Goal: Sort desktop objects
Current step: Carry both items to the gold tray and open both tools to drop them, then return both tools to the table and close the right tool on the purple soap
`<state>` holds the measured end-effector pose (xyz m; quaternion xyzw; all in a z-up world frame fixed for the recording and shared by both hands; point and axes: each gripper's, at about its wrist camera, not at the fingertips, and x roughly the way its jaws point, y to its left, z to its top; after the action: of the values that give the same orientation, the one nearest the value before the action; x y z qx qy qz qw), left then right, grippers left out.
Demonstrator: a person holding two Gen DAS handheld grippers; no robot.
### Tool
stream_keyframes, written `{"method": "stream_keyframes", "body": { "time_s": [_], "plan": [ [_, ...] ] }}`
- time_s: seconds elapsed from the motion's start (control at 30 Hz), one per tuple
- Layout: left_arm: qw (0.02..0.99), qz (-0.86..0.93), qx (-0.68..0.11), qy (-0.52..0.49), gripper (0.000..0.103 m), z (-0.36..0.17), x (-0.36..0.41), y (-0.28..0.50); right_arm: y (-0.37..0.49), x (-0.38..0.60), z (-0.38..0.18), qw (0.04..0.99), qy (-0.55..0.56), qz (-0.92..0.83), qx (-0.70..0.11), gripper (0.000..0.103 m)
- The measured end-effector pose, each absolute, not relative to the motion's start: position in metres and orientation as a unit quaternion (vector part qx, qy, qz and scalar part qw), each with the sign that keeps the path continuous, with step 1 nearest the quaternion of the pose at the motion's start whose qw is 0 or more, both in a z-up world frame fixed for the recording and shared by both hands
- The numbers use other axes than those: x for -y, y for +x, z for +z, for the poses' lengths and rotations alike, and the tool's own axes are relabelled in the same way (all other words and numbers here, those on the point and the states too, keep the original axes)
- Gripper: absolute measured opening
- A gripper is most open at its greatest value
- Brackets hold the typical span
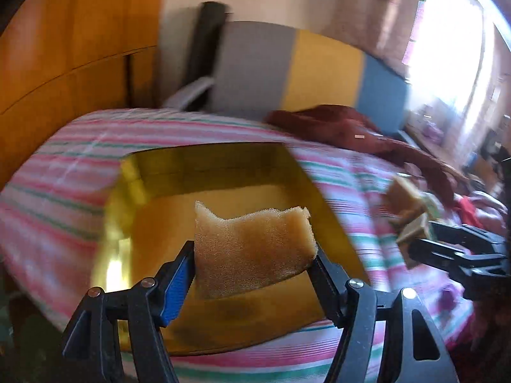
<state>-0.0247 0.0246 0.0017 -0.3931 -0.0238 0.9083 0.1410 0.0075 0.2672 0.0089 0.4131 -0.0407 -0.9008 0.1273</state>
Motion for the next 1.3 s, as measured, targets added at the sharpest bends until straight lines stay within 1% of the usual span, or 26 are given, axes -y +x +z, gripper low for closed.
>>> {"method": "stream_keyframes", "body": {
  "time_s": [0.13,0.27,0.43,0.57,0.63,0.7,0.8,1.0,1.2,1.3],
  "plan": [
    [0.095,0.909,0.033,-0.405,0.072,-0.01,0.008,-0.027,-0.008,-0.205,0.005,0.18,0.416,-0.891,0.018,0.073],
    [0.065,0.909,0.037,-0.41,0.073,-0.02,0.027,-0.023,-0.024,-0.159,-0.008,0.211,0.432,-0.877,0.0,0.074],
    [0.055,0.908,0.053,-0.412,0.075,-0.029,0.043,-0.024,-0.034,-0.131,-0.027,0.236,0.454,-0.859,0.012,0.076],
    [0.047,0.907,0.061,-0.414,0.08,-0.032,0.052,-0.021,-0.034,-0.124,-0.032,0.242,0.46,-0.854,0.023,0.087],
    [0.043,0.908,0.063,-0.413,0.082,-0.031,0.054,-0.019,-0.031,-0.129,-0.032,0.243,0.459,-0.854,0.031,0.087],
    [0.041,0.908,0.061,-0.412,0.082,-0.03,0.055,-0.019,-0.027,-0.135,-0.03,0.237,0.457,-0.857,0.037,0.088],
    [0.035,0.907,0.067,-0.413,0.083,-0.03,0.058,-0.019,-0.021,-0.148,-0.026,0.228,0.449,-0.862,0.053,0.092],
    [0.05,0.913,0.07,-0.398,0.083,-0.02,0.052,-0.015,-0.001,-0.192,-0.02,0.179,0.439,-0.877,0.076,0.096],
    [0.106,0.916,0.061,-0.383,0.081,-0.006,0.024,-0.011,0.03,-0.256,-0.026,0.088,0.446,-0.887,0.086,0.097],
    [0.131,0.914,0.059,-0.379,0.081,-0.001,0.008,-0.012,0.052,-0.299,-0.029,0.028,0.454,-0.886,0.092,0.097]
  ]
}}
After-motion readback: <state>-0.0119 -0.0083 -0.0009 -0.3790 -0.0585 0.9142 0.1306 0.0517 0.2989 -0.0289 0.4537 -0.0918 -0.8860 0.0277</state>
